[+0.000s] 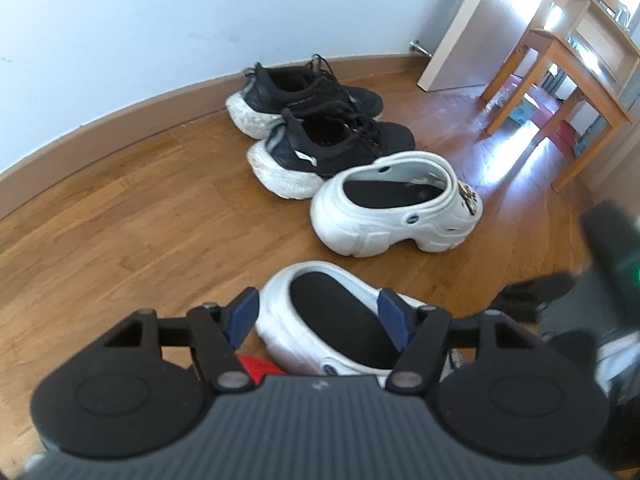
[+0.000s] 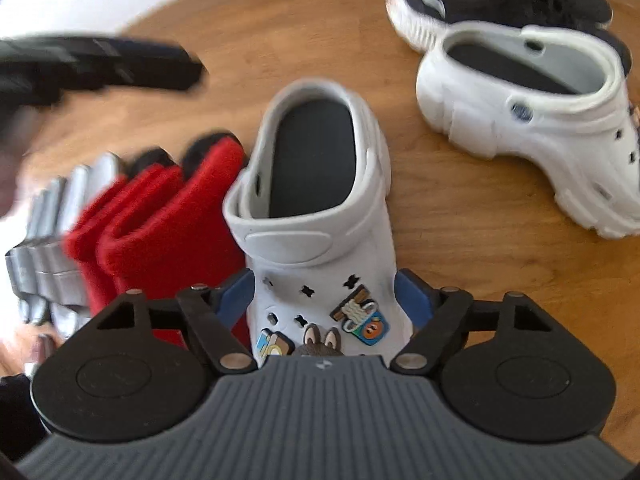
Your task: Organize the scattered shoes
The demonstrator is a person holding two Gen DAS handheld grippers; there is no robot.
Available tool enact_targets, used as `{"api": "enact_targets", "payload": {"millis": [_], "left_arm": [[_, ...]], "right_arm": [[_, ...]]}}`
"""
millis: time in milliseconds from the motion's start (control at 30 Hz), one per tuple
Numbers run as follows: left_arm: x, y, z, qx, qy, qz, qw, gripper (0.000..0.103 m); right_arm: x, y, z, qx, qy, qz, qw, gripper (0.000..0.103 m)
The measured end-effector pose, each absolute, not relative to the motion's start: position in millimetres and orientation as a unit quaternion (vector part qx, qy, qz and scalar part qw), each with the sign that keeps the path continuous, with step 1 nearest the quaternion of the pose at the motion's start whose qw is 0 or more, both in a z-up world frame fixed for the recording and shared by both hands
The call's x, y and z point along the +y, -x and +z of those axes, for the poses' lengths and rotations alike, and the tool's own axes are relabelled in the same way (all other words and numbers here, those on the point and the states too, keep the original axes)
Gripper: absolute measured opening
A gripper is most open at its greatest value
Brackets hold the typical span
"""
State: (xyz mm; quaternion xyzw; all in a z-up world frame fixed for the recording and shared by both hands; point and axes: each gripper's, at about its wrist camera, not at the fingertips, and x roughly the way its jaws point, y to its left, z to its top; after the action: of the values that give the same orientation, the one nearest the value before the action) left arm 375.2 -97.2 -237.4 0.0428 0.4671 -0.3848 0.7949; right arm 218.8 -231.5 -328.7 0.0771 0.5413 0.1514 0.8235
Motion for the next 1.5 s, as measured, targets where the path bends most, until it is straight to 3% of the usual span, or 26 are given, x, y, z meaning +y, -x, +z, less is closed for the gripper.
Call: {"api": "enact_targets", "payload": {"millis": [133,267,467,667,700,733,767,833,933,1100,1300,1400,1500], "left_arm": [[-136.6,-372.0,-232.7,0.448,-0.030,-0.389,0.805,0.075],[-196.4,-379.9,-228.1,0.442,-0.011,-0.398,0.804,0.076],[-298.3,-381.5,-245.6,0.456,-0.090,-0.416,0.782,0.077],[-331.6,-397.9,-292.1,0.521,-0.059,-0.389,0.758,0.075],[-332.5,-399.5,-296.8,0.526,-0.061,-0.383,0.757,0.069],[-333.2,-400.9,-301.6,0.528,-0.070,-0.377,0.758,0.050],[-333.8,-402.2,-305.6,0.530,-0.078,-0.372,0.758,0.048],[-331.7,-403.5,-304.2,0.526,-0.080,-0.387,0.753,0.029],[-329.4,-400.4,-299.0,0.528,-0.089,-0.408,0.739,0.015],[-322.2,-378.1,-289.0,0.533,-0.124,-0.432,0.717,0.013],[-285.9,-355.1,-290.9,0.550,-0.130,-0.480,0.671,0.015],[-281.9,-356.2,-285.2,0.547,-0.157,-0.465,0.678,0.019],[-278.6,-360.1,-277.4,0.545,-0.179,-0.438,0.692,0.034]], "right_arm": [[-276.1,-193.1,-304.5,0.505,-0.085,0.125,0.850,0.094],[-331.2,-167.3,-302.0,0.498,-0.111,0.066,0.857,0.095],[-380.1,-142.5,-314.0,0.496,-0.158,0.014,0.854,0.095],[-384.6,-126.3,-318.5,0.499,-0.137,0.026,0.855,0.095],[-386.0,-124.0,-318.3,0.497,-0.139,0.030,0.856,0.095],[-387.4,-121.9,-317.1,0.491,-0.140,0.033,0.859,0.095],[-388.7,-122.2,-317.2,0.488,-0.140,0.034,0.861,0.095],[-395.5,-120.7,-314.5,0.475,-0.147,0.033,0.867,0.095],[-407.1,-122.9,-309.6,0.456,-0.162,0.034,0.874,0.095],[-419.5,-126.8,-304.3,0.422,-0.139,0.060,0.894,0.102],[-414.5,-129.1,-311.2,0.379,-0.016,0.102,0.919,0.102],[-405.2,-138.6,-319.1,0.366,0.044,0.141,0.919,0.102],[-397.7,-156.6,-326.7,0.376,0.067,0.174,0.908,0.102]]}}
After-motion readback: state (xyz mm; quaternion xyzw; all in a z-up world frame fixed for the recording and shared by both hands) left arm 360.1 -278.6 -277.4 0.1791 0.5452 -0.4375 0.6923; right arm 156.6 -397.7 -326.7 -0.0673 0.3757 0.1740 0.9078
